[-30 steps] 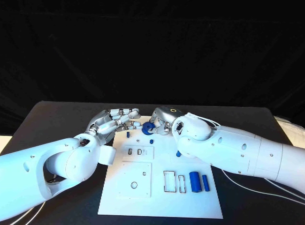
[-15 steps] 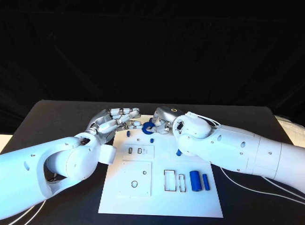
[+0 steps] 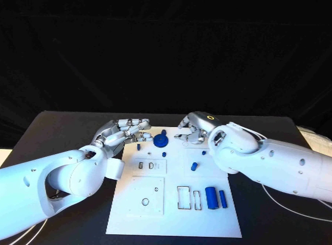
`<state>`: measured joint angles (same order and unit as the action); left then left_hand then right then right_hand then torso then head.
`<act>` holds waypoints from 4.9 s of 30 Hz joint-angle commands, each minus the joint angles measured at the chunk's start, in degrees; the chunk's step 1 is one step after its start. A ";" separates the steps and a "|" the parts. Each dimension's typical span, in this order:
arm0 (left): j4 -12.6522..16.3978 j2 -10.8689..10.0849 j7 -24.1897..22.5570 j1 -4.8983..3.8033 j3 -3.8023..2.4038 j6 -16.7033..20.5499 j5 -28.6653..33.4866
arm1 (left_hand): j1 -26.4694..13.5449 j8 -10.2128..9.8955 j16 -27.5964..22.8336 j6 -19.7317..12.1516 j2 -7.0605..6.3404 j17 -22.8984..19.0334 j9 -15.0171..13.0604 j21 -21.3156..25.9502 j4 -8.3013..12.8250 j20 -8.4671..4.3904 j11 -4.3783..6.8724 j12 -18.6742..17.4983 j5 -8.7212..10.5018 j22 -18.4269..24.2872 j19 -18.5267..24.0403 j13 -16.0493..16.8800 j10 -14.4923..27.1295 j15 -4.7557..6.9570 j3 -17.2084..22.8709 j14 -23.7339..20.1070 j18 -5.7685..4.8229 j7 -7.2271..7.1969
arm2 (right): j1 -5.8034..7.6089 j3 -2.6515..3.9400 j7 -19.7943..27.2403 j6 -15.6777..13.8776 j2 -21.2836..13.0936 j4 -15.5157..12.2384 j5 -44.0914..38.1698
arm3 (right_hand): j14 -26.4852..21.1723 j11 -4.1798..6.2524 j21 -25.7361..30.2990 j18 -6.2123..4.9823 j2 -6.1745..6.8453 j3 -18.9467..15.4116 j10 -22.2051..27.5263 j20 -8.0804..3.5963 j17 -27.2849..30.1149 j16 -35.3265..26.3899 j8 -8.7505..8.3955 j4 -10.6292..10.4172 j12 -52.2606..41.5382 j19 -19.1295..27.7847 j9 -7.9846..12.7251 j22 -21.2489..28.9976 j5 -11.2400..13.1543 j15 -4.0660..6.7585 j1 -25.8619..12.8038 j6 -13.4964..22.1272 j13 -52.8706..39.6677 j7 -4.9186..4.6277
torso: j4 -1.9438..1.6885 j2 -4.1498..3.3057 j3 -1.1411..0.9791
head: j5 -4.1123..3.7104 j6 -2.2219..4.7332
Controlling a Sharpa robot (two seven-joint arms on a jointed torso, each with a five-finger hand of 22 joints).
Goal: Assemble the parts on the task board
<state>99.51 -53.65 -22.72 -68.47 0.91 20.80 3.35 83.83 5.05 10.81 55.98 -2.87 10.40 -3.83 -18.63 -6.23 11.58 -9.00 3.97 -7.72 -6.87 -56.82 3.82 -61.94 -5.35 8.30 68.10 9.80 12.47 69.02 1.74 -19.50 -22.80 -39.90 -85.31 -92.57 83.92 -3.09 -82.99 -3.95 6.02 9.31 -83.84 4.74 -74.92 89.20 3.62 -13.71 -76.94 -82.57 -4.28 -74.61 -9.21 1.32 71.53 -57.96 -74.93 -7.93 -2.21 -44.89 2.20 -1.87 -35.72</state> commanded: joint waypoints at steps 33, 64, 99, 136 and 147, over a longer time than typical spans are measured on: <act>-2.04 0.48 -0.76 -0.01 0.07 -1.25 -0.26 | 0.70 -0.24 -0.32 0.05 -0.01 0.10 0.05 -0.05 0.51 -0.08 -0.14 -0.22 0.27 0.09 -0.11 -0.06 0.09 -0.13 0.10 0.16 0.61 0.34 | -2.60 0.43 18.84 2.09 -10.78 5.41 14.18 | 5.75 -0.26 0.12 0.60 1.48 0.89 1.11 0.38 -13.65 0.13 -0.11 6.47 2.82 0.50 0.29 0.83 -0.60 -0.45 8.52 1.42 -4.83 -0.56 | 2.45 0.44 -2.41 | -0.28 -0.15; -2.36 1.02 -0.51 0.00 0.08 -1.36 -0.26 | 0.72 -0.27 -0.39 0.07 -0.02 0.14 0.04 -0.06 0.62 -0.08 -0.15 -0.22 0.29 0.10 -0.10 -0.06 0.07 -0.14 0.14 0.17 0.61 0.34 | -3.31 0.45 16.32 4.92 -7.34 9.63 11.83 | 5.80 -0.05 0.14 0.60 -0.47 2.90 0.87 0.35 -13.90 0.24 0.60 8.48 2.64 0.49 -0.17 0.77 0.16 -0.32 10.27 -1.28 -5.06 -0.33 | 2.51 0.42 -2.49 | -0.07 -1.25; -2.41 0.87 -0.22 0.01 0.10 -1.25 -0.26 | 0.75 -0.29 -0.45 0.08 0.01 0.17 0.04 -0.07 0.70 -0.08 -0.15 -0.24 0.29 0.11 -0.10 -0.06 0.07 -0.14 0.20 0.18 0.61 0.35 | -2.65 1.06 9.16 0.40 -7.57 2.20 14.79 | 6.00 2.49 -0.08 0.70 -5.55 7.38 0.51 -1.65 -14.73 0.63 3.39 10.89 2.96 0.19 -1.50 0.21 4.12 1.86 10.44 -8.77 -5.10 2.69 | 2.44 0.85 -2.01 | -0.21 -1.21; -3.98 0.34 -0.54 -0.03 0.09 -1.23 -0.05 | 0.82 -0.31 -0.49 0.10 0.02 0.19 0.03 -0.08 0.80 -0.09 -0.14 -0.24 0.29 0.11 -0.10 -0.06 0.05 -0.13 0.26 0.20 0.61 0.34 | -6.07 -1.49 -3.76 5.28 9.42 -1.32 3.36 | 5.79 2.51 0.13 0.66 -4.55 7.48 0.77 -1.77 -13.83 0.16 3.11 10.45 3.85 0.25 -1.49 0.49 0.52 1.91 6.58 -8.16 -4.77 2.68 | 1.33 1.06 -0.89 | 3.51 -4.05; -3.94 0.43 -0.49 -0.03 0.09 -1.28 -0.05 | 0.84 -0.33 -0.54 0.12 0.00 0.22 0.03 -0.09 0.88 -0.09 -0.13 -0.23 0.29 0.12 -0.10 -0.05 0.02 -0.12 0.29 0.21 0.61 0.33 | -6.35 -1.82 -3.77 6.28 10.60 -0.77 3.20 | 5.76 2.39 0.16 0.65 -4.11 7.33 0.80 -1.74 -13.70 0.08 2.88 10.27 3.93 0.25 -1.40 0.51 -0.24 1.84 5.67 -7.80 -4.79 2.53 | 1.42 1.10 -0.97 | 4.02 -4.30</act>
<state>95.46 -53.35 -22.69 -68.44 1.04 20.54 3.38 84.29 5.05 10.43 55.98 -2.87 10.54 -3.83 -18.63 -5.59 11.58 -9.00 3.97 -7.72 -6.82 -56.82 3.82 -61.94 -5.35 8.63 68.10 9.80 12.46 62.95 0.15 -22.48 -18.66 -29.33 -86.33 -88.44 84.02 -0.88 -82.99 -3.95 1.91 16.69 -83.27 3.40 -74.93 89.65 6.22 -3.17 -73.38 -82.47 -5.13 -74.16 -9.10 2.68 77.57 -65.13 -75.94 -5.85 -0.82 -43.81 1.27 2.07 -40.03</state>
